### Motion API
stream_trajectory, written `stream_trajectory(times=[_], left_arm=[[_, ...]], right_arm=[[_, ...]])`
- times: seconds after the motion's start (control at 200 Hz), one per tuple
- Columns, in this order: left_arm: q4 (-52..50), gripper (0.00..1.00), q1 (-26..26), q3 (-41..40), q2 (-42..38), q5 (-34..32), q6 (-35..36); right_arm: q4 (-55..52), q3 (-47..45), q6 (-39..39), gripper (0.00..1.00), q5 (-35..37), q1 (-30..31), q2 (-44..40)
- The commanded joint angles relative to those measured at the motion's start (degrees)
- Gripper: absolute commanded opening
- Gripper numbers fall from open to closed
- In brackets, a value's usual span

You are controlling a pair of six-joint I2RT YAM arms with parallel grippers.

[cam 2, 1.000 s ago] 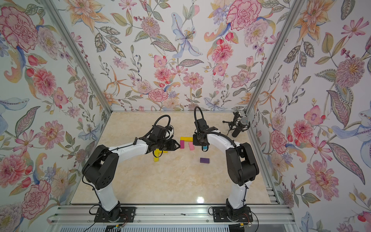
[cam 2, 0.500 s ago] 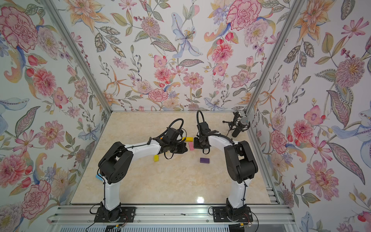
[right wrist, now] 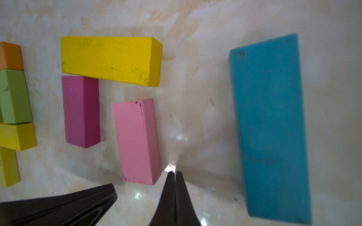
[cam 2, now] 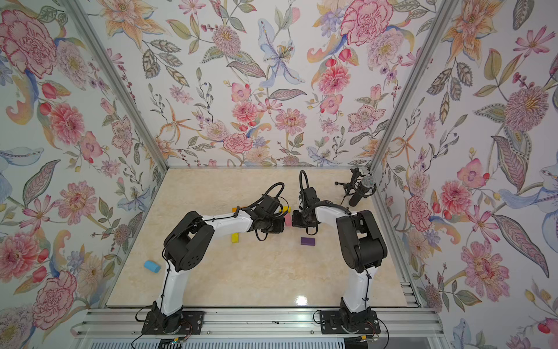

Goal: Assemble the letter p with building blocks
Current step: Assemble the building block at the center of the board.

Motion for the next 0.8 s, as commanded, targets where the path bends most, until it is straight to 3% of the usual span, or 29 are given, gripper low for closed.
stream_trajectory(times=[0.0,0.791], left_arm=[[-1.75,0.0,-0.27,2.43,2.06,-2.25,-0.79],[-4.77,0.0,0.83,7.21,5.28,-4.25,-0.05]], right_arm=[[2.38,-0.58,1.1,0.0,-2.72,0.04,1.36],[3.41,-1.81,2.07,0.0,-3.57,0.04,2.79]])
